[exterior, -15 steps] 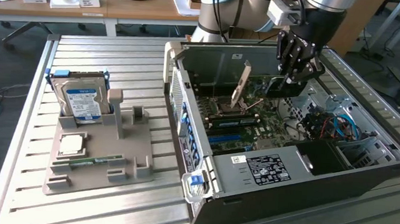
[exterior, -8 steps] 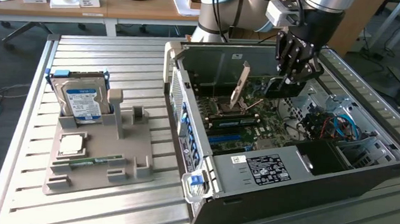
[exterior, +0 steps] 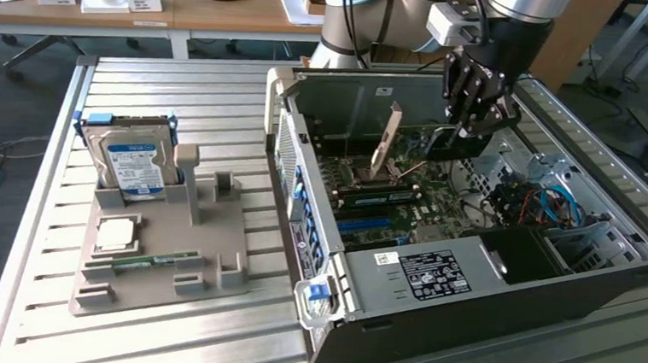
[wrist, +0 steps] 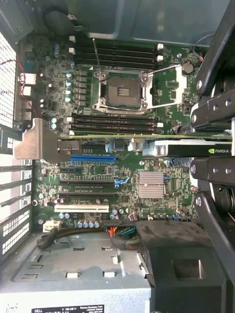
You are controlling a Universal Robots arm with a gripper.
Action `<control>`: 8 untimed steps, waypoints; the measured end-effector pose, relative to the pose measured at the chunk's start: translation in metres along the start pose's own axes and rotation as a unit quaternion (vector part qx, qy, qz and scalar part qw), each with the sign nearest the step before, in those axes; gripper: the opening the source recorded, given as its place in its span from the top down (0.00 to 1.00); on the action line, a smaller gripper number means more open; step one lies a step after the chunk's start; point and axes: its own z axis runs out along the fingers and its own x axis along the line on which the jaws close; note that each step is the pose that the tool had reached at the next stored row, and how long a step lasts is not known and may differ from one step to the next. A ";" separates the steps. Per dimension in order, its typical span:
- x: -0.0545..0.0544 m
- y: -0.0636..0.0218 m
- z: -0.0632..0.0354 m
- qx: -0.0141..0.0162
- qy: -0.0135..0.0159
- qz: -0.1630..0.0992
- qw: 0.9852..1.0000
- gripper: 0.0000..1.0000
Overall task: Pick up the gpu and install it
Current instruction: 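Insert the gpu into the slot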
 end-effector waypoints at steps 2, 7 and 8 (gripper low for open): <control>0.000 0.0002 0.0002 0.000 0.000 -0.003 1.000 0.73; 0.000 0.0003 0.0003 0.000 0.000 -0.003 1.000 0.73; 0.000 0.0003 0.0010 0.000 0.000 -0.003 1.000 0.73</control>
